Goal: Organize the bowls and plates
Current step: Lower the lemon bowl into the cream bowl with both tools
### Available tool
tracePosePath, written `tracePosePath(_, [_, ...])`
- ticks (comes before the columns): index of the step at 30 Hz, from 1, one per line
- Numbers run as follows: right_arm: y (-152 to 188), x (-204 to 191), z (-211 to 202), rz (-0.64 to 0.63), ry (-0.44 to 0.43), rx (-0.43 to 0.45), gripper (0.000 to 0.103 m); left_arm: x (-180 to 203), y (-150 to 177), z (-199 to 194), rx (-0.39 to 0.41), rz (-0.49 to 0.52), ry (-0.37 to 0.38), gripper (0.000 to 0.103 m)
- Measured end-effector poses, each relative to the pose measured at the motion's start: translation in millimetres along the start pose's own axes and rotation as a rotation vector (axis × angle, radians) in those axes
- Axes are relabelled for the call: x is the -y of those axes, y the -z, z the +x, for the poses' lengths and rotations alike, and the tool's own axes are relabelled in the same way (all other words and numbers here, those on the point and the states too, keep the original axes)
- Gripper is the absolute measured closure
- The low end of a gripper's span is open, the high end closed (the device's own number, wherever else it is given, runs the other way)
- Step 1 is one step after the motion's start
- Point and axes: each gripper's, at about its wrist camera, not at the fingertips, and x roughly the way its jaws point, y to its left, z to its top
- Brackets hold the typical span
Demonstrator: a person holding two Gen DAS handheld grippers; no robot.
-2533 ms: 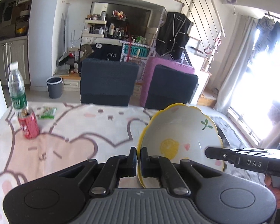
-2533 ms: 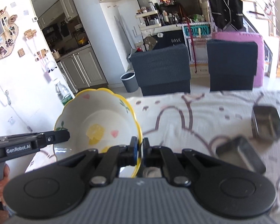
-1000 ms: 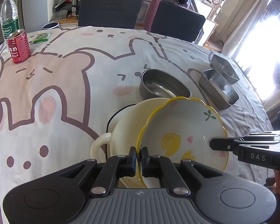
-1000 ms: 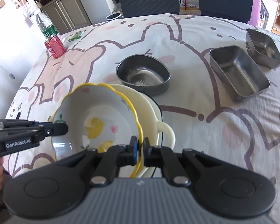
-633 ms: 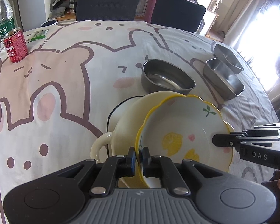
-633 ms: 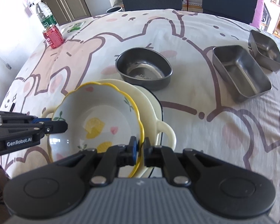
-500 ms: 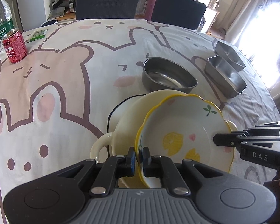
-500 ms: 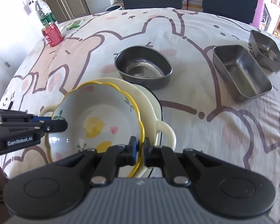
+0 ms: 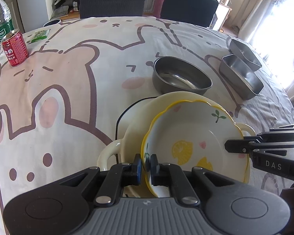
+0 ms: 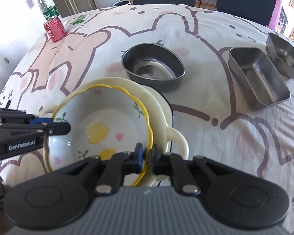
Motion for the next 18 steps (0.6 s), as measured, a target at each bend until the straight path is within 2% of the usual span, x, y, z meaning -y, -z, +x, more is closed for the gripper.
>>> tracePosePath(18, [-1.6,2.7,5.1,0.011,-0.012,-0.012,0.092,-2.8,-1.0,2.6,-0.004,-0.006,0.002,0.093])
